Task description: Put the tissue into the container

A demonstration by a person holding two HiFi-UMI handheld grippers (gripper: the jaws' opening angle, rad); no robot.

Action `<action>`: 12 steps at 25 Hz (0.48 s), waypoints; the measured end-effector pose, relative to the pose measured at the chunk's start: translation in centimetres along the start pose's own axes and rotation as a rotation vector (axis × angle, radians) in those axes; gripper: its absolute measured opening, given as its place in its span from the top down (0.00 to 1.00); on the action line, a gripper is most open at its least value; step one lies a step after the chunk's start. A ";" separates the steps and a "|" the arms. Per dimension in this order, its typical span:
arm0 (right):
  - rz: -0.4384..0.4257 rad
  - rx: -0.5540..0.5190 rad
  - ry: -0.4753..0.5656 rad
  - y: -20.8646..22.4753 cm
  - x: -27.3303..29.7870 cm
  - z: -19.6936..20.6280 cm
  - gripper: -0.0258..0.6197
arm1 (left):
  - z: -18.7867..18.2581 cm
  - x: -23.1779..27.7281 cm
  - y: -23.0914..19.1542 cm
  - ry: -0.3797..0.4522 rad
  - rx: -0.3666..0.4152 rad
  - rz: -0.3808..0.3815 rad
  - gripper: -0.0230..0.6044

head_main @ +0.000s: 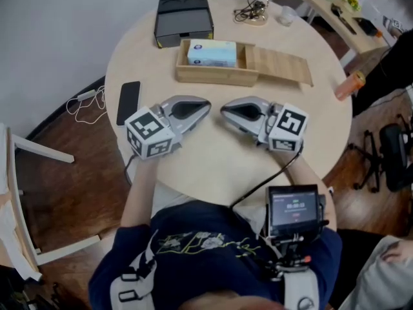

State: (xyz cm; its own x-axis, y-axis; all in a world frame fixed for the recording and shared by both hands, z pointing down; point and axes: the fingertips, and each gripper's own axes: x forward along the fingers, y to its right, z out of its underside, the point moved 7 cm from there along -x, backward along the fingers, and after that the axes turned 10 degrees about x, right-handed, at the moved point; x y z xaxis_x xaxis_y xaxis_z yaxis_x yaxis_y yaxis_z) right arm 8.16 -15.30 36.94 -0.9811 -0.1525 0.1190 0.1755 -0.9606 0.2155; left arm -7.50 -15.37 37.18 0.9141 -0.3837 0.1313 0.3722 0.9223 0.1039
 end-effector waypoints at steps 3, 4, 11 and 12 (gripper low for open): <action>0.008 0.015 -0.037 0.2 0.2 0.3 0.96 | 0.2 0.0 -0.2 -0.016 -0.003 0.001 0.96; 0.008 0.016 -0.039 0.2 0.3 0.3 0.96 | 0.1 0.0 -0.2 -0.016 -0.001 0.002 0.96; 0.018 0.008 -0.033 0.4 0.2 0.2 0.96 | 0.1 0.1 -0.2 -0.013 -0.001 0.000 0.96; 0.016 0.008 -0.034 0.4 0.2 0.2 0.96 | 0.1 0.1 -0.2 -0.013 -0.001 0.001 0.96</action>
State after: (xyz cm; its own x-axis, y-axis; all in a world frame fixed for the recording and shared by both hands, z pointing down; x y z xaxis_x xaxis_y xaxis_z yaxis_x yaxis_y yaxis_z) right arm 8.03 -15.66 37.23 -0.9749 -0.1601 0.1550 0.1921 -0.9562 0.2210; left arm -7.48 -15.59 37.31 0.9122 -0.3837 0.1441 0.3719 0.9226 0.1024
